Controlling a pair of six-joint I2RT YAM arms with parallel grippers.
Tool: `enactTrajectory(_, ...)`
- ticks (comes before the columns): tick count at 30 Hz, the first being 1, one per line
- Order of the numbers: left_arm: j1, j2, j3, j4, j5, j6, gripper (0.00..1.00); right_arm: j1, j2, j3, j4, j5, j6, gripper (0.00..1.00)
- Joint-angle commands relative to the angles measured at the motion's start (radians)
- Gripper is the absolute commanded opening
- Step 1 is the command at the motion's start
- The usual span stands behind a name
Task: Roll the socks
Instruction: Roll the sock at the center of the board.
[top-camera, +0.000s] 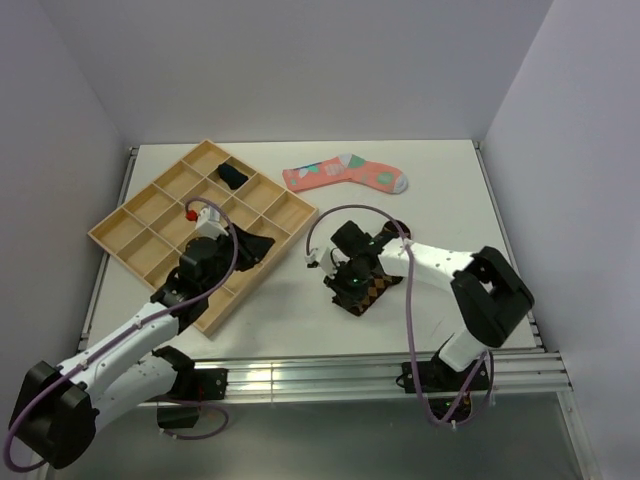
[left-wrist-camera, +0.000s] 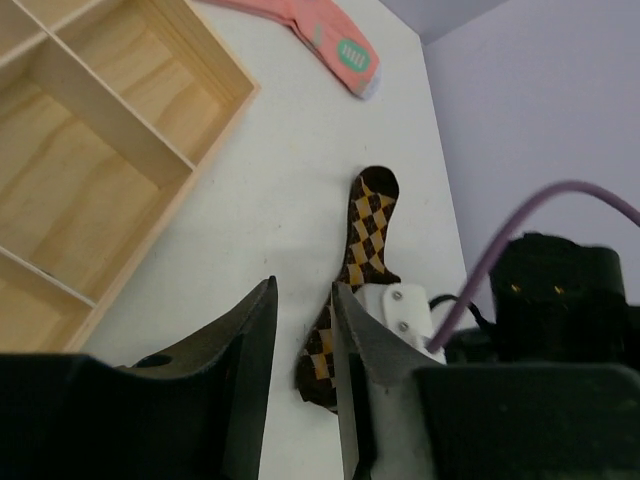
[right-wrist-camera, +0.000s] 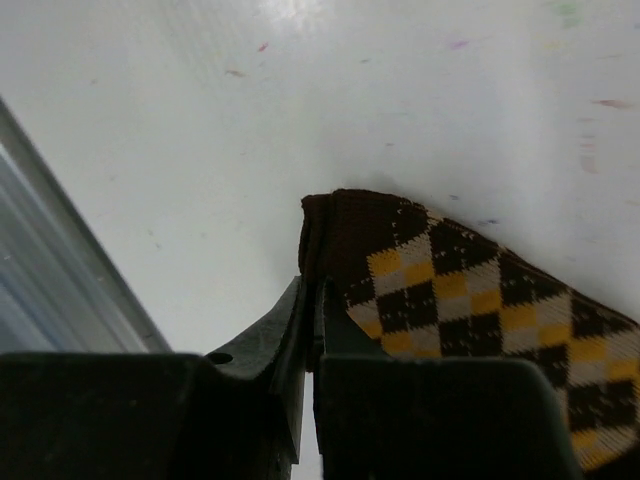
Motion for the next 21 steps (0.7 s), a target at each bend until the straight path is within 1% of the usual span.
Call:
enactTrajectory(1,-0.049,-0.029,-0.044,0.143,-0.038,0.035,0.33,0.001,0.079,0.067,-0.121,-0.153,-0.018,0.0)
enactTrajectory(2,-0.077,-0.03,-0.07,0.16,-0.037,0.06,0.32,0.001,0.097,0.073,-0.131,-0.186,-0.015,0.0)
enactTrajectory(3,-0.086,-0.03,-0.084,0.206,-0.035,0.068,0.31,0.001,0.122,0.087,-0.147,-0.191,-0.018,0.0)
enactTrajectory(4,-0.095,-0.03,-0.098,0.226,-0.037,0.072,0.27,-0.002,0.134,0.093,-0.151,-0.206,-0.016,0.0)
enactTrajectory(6,-0.118,-0.027,-0.143,0.289,-0.014,0.089,0.25,-0.014,0.157,0.117,-0.174,-0.245,-0.021,0.0)
enactTrajectory(7,-0.125,-0.021,-0.153,0.337,-0.006,0.097,0.22,-0.023,0.186,0.125,-0.184,-0.257,-0.026,0.0)
enactTrajectory(9,-0.144,-0.01,-0.177,0.382,0.011,0.127,0.2,-0.038,0.214,0.143,-0.187,-0.301,-0.02,0.0)
enactTrajectory(12,-0.171,0.049,-0.196,0.453,0.031,0.164,0.14,-0.066,0.258,0.157,-0.191,-0.384,-0.018,0.0)
enactTrajectory(15,-0.187,0.091,-0.237,0.566,0.048,0.16,0.12,-0.092,0.263,0.163,-0.173,-0.418,-0.006,0.0)
enactTrajectory(16,-0.189,0.108,-0.246,0.594,0.043,0.157,0.09,-0.095,0.258,0.165,-0.164,-0.4,0.002,0.0)
enactTrajectory(18,-0.195,0.115,-0.269,0.643,0.025,0.157,0.09,-0.097,0.24,0.174,-0.124,-0.356,0.029,0.0)
enactTrajectory(21,-0.203,0.132,-0.262,0.654,0.025,0.175,0.09,-0.097,0.254,0.211,-0.113,-0.264,0.078,0.0)
